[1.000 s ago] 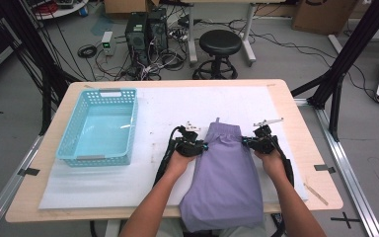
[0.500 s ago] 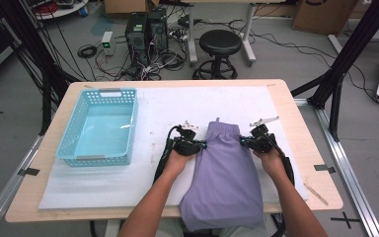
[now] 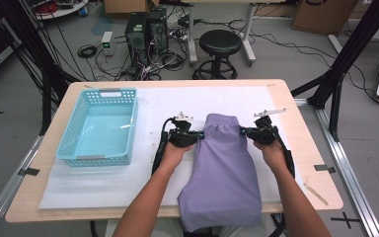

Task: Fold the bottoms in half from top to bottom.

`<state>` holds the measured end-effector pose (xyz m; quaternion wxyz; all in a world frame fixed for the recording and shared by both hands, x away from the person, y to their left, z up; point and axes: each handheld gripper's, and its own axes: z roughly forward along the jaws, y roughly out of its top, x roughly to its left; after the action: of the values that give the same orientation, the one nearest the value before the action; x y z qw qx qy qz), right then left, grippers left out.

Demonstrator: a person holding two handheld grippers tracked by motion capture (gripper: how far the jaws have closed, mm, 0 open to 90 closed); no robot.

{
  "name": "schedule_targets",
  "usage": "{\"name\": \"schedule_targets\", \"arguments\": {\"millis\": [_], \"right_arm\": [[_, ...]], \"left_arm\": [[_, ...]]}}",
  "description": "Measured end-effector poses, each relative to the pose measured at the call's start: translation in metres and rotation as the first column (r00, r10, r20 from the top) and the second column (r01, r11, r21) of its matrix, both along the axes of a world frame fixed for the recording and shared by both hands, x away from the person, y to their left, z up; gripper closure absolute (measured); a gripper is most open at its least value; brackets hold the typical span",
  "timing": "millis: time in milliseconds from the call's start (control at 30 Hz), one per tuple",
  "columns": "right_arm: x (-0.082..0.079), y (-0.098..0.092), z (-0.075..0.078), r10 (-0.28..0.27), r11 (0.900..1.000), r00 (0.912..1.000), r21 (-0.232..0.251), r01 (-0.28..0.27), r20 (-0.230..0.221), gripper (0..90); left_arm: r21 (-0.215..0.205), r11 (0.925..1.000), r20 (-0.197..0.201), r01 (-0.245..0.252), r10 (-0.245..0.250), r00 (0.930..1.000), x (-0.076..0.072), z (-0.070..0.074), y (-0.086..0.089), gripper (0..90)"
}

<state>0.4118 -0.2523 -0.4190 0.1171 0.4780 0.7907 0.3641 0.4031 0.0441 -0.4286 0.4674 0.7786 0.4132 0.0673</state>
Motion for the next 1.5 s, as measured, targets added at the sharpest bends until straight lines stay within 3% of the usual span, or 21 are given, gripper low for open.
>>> {"name": "schedule_targets", "arguments": {"millis": [67, 167, 267, 300, 333, 367, 433, 533, 633, 733, 900, 1067, 1133, 1367, 1500], "right_arm": [[0.003, 0.004, -0.007, -0.006, 1.0, 0.9996, -0.026, 0.005, -0.027, 64.2], [0.006, 0.016, -0.016, 0.017, 0.993, 0.9996, -0.114, -0.02, -0.024, 59.4], [0.007, 0.023, -0.019, 0.008, 0.987, 1.0, -0.163, -0.009, -0.006, 65.1], [0.008, 0.024, -0.019, 0.002, 0.987, 1.0, -0.161, -0.003, -0.009, 70.6], [0.008, 0.023, -0.019, 0.006, 0.988, 0.9999, -0.156, -0.008, -0.014, 85.5], [0.008, 0.023, -0.019, 0.034, 0.991, 0.9989, -0.128, -0.038, -0.033, 88.6], [0.005, 0.027, -0.017, 0.044, 0.985, 0.9988, -0.168, -0.046, -0.02, 90.0], [0.008, 0.019, -0.014, 0.035, 0.995, 0.9988, -0.092, -0.038, -0.033, 90.0], [0.006, 0.011, -0.004, 0.024, 0.999, 0.9988, -0.05, -0.022, 0.044, 90.0], [0.005, 0.004, 0.003, 0.016, 1.0, 0.9948, 0.013, -0.017, 0.101, 90.0], [0.0, 0.002, 0.006, 0.041, 0.999, 0.9915, 0.022, -0.044, 0.124, 90.0], [-0.016, -0.001, 0.01, 0.077, 0.995, 0.9863, 0.052, -0.085, 0.146, 90.0], [-0.024, -0.003, 0.009, 0.085, 0.993, 0.9853, 0.072, -0.096, 0.149, 90.0], [-0.058, -0.008, 0.013, 0.114, 0.987, 0.9774, 0.088, -0.131, 0.178, 90.0], [-0.078, -0.01, 0.015, 0.13, 0.985, 0.9735, 0.084, -0.148, 0.188, 90.0]], "left_arm": [[0.045, 0.999, -0.023, -0.002, 0.003, 0.9997, 0.0, -0.004, -0.002, 87.9], [0.072, 0.9974, -0.026, -0.002, 0.004, 0.9997, 0.0, -0.006, -0.004, 87.9], [0.077, 0.9971, -0.026, -0.005, 0.007, 0.9996, 0.0, -0.006, -0.004, 87.9], [0.08, 0.9967, -0.028, -0.006, 0.009, 0.9996, 0.0, -0.006, -0.003, 87.9], [0.083, 0.9965, -0.031, -0.007, 0.01, 0.9995, 0.0, -0.006, -0.003, 87.9], [0.083, 0.9965, -0.032, -0.008, 0.011, 0.9994, 0.0, -0.006, -0.002, 87.9], [0.081, 0.9966, -0.033, -0.009, 0.012, 0.9994, 0.0, -0.006, -0.001, 87.9], [0.03, 0.9993, -0.012, -0.024, 0.025, 0.9996, 0.001, -0.002, 0.002, 87.9], [-0.031, 0.9988, 0.031, -0.039, 0.04, 0.9987, 0.001, 0.005, 0.005, 87.9], [-0.059, 0.9975, 0.073, -0.038, 0.042, 0.9964, 0.002, 0.012, 0.007, 87.9], [-0.049, 0.9988, 0.07, -0.005, 0.009, 0.9975, -0.003, 0.012, 0.008, 87.9], [-0.069, 0.9972, 0.076, 0.028, -0.023, 0.9969, -0.016, 0.013, 0.015, 87.8], [-0.07, 0.9961, 0.071, 0.053, -0.048, 0.9963, -0.023, 0.014, 0.016, 87.6], [-0.079, 0.9898, 0.111, 0.118, -0.109, 0.9878, -0.056, 0.014, 0.02, 87.4], [-0.105, 0.983, 0.125, 0.151, -0.137, 0.9827, -0.074, 0.011, 0.022, 87.3]]}}
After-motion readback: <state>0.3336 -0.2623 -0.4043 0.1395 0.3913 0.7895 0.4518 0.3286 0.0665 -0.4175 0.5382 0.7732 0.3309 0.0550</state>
